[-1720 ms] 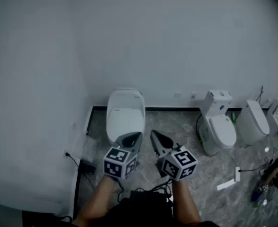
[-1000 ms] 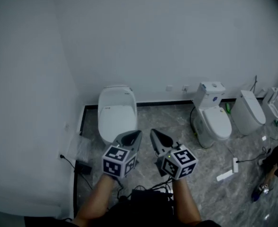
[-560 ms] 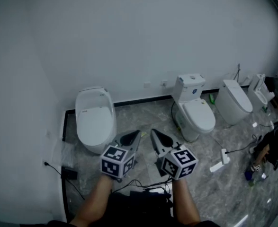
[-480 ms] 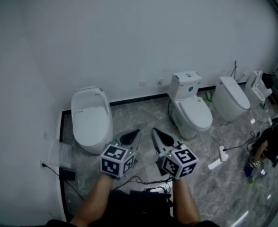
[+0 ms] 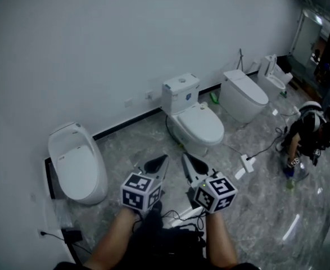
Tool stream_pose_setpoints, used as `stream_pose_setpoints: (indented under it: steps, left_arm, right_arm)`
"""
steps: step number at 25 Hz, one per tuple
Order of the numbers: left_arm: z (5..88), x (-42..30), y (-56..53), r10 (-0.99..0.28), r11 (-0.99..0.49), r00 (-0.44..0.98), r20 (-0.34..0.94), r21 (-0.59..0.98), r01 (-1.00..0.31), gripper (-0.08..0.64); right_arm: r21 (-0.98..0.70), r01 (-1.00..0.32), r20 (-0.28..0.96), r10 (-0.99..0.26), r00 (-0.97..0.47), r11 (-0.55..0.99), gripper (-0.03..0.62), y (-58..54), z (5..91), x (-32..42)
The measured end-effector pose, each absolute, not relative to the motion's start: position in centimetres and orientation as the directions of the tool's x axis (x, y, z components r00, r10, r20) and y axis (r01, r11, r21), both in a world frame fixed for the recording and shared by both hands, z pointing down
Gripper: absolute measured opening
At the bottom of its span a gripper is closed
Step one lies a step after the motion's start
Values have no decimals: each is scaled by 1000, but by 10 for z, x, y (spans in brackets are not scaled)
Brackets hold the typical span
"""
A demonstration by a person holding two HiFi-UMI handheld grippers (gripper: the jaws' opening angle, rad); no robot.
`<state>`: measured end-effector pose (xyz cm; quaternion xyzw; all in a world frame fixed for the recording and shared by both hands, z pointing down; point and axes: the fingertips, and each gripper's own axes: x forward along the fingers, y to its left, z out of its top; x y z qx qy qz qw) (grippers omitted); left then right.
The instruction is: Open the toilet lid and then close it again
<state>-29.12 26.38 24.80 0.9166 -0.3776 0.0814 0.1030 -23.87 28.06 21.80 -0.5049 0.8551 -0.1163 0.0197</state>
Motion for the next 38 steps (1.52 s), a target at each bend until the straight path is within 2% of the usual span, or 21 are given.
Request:
stream_pose_setpoints:
  steps: [12,22,28,38]
  left_arm:
    - [264,-182,111,-445,-849,859,255,186,-495,8]
    - [309,-117,39,-348,-877,874,339,212,-431,8]
    - [348,-69,5,-359,-868,849,389,196,-457,8]
    - [437,50,-54,-416,-776,763,494,245,-581,8]
  right_arm:
    - [-232,-959,162,-966,-201,161,9,146,230,-135]
    - [-231,-973,249,-968,-29,-30,9,95,258,-44]
    - [-267,-961,293,-956,-14,-68,9,62,302,29]
    - [-269,-963,431,-894,-127,7,11,-13,400,166]
